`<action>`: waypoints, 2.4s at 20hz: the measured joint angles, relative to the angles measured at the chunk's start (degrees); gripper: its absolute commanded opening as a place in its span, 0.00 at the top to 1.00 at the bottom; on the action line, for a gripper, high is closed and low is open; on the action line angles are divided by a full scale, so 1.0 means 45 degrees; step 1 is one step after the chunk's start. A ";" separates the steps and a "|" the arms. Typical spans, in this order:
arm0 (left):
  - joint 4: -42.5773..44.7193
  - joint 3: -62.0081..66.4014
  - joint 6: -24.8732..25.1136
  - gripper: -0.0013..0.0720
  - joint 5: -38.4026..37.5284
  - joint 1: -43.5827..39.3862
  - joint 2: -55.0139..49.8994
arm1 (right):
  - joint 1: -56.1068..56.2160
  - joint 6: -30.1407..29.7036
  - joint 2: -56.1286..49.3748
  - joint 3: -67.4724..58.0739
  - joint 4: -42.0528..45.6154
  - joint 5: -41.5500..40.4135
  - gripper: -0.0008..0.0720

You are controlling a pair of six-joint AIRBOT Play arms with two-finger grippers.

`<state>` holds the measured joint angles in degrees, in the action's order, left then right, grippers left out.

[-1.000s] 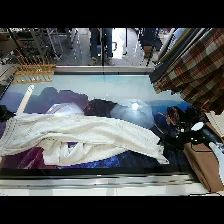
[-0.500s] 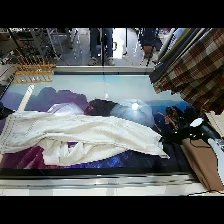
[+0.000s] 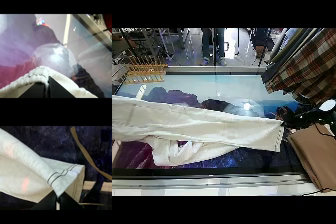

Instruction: Fold the clothes and pants, and hang the long-sleeved shirts on hangers.

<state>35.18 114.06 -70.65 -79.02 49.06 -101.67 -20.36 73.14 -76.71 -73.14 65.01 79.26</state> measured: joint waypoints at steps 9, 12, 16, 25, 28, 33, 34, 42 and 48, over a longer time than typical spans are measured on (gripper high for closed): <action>-0.1695 0.0355 0.0068 0.95 -0.0369 0.0510 0.0151 | -0.0029 -0.0175 0.0427 -0.0379 0.0374 -0.1428 0.95; -0.2497 0.0359 0.0068 0.95 -0.0165 0.0767 0.0155 | -0.0044 -0.0180 0.0563 -0.0389 0.0481 -0.1681 0.95; -0.1773 0.0359 0.0063 0.95 -0.0452 0.1025 0.0160 | 0.0214 -0.0525 0.0597 0.1059 0.0311 -0.0141 0.95; 0.0510 0.0359 -0.0024 0.95 -0.0792 0.1064 -0.0097 | 0.0291 -0.1224 0.0418 0.5275 -0.1525 -0.1724 0.31; 0.0636 0.0359 -0.0024 0.95 -0.0835 0.1039 -0.0175 | 0.0019 -0.1229 -0.0136 0.5503 -0.2710 -0.2730 0.35; 0.0729 0.0359 -0.0024 0.95 -0.0947 0.1030 -0.0219 | -0.0117 -0.1273 -0.1064 0.5605 -0.3269 -0.3852 0.47; 0.0753 0.0359 -0.0024 0.95 -0.0962 0.1030 -0.0219 | -0.0126 -0.1273 -0.1141 0.5610 -0.3274 -0.4017 0.54; 0.0753 0.0359 -0.0024 0.95 -0.1069 0.1030 -0.0219 | 0.0398 -0.1710 -0.1384 0.5557 -0.3808 -0.4391 0.95; 0.0748 0.0364 -0.0024 0.95 -0.1069 0.1030 -0.0219 | 0.0466 -0.2045 -0.1389 0.4284 -0.3827 -0.3755 0.95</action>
<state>38.54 115.70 -70.76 -83.83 53.69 -102.65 -18.26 63.94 -82.96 -53.87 47.79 62.37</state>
